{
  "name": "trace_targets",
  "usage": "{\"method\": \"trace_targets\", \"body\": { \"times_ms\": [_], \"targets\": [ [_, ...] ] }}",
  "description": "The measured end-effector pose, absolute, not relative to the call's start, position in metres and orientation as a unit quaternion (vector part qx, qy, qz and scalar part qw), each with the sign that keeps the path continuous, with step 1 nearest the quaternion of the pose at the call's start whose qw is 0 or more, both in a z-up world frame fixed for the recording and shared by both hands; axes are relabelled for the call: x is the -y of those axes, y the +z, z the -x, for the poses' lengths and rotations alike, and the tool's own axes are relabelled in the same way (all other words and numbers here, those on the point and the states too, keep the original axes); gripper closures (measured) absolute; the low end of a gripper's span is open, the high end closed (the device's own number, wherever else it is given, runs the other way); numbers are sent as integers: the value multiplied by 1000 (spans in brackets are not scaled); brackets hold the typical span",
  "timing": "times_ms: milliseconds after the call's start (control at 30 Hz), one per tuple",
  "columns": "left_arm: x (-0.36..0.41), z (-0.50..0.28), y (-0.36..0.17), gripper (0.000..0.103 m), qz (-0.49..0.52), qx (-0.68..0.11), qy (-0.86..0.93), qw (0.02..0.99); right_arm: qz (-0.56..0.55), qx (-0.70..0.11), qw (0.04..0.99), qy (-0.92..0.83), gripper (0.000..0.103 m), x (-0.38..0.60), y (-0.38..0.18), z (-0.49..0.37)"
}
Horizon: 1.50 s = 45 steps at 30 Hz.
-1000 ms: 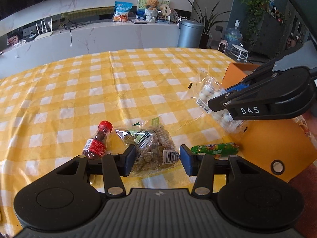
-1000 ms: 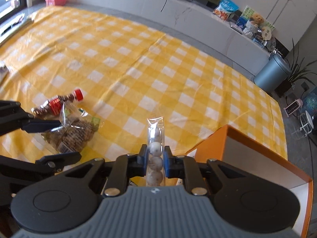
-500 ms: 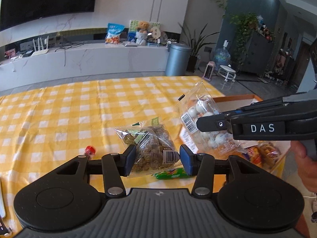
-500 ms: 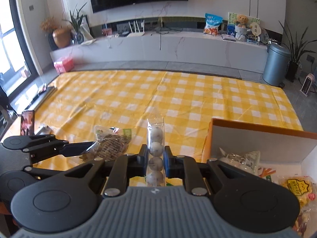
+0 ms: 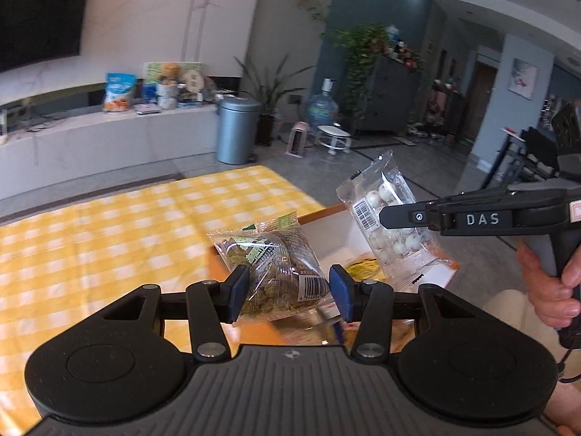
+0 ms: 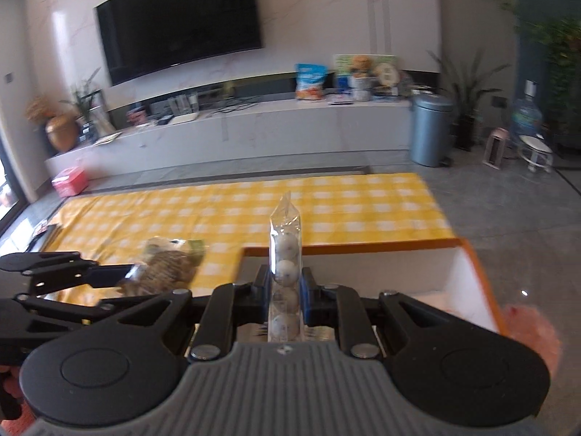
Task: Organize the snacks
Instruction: 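Close the left tool on the brown nut bag while the right holds the white-ball bag, then carry the nut bag and white-ball bag with both tools into the orange box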
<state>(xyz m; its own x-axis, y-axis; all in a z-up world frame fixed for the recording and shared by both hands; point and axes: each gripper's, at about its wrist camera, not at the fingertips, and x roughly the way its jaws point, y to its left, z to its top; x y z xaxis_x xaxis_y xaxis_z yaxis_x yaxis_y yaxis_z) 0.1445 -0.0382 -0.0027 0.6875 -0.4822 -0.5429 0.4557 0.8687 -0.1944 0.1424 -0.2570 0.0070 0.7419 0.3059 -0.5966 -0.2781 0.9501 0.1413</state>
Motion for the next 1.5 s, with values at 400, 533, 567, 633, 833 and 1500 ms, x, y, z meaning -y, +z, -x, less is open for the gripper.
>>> {"method": "trace_targets", "body": {
  "times_ms": [400,533,567,633,833,1500],
  "targets": [
    [113,-203,-42,48,-33,-341,-316,885,-6,-353,934,57,89,334,-26,-159],
    [127,-216,-56,48,-40,-357,-322,876,81,-348,932,56,89,325,-40,-177],
    [131,-218,-59,48,-41,-360,-323,874,109,-349,929,55,89,321,-44,-182],
    [136,-225,-65,48,-41,-364,-328,871,150,-353,922,58,89,315,-53,-189],
    [148,-236,-82,47,-55,-381,-325,864,200,-381,901,56,89,319,-78,-219],
    [146,-249,-96,33,-53,-452,-298,839,235,-445,863,48,82,316,-124,-250]
  ]
}}
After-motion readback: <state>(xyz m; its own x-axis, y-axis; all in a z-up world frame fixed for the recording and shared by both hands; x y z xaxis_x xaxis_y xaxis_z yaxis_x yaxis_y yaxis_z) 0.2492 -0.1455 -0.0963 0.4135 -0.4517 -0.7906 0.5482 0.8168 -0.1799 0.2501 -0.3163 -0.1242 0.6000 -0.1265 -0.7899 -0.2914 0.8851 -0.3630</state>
